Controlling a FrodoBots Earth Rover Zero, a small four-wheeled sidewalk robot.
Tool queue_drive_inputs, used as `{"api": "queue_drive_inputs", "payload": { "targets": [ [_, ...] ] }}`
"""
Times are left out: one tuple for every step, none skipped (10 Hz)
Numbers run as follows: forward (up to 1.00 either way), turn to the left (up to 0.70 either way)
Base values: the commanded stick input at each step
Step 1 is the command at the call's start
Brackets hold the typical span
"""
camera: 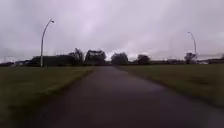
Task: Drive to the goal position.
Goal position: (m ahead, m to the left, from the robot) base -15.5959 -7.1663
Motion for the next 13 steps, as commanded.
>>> {"api": "queue_drive_inputs", "payload": {
  "targets": [
    [0.09, -0.18],
    [0.09, -0.18],
    [0.1, -0.2],
    [0.09, -0.18],
    [0.1, -0.2],
    [0.1, -0.19],
    [0.09, -0.18],
    [0.09, -0.18],
    [0.09, -0.18],
    [0.09, -0.18],
    [0.1, -0.19],
    [0.09, -0.18],
    [0.09, -0.18]
  ]
}}
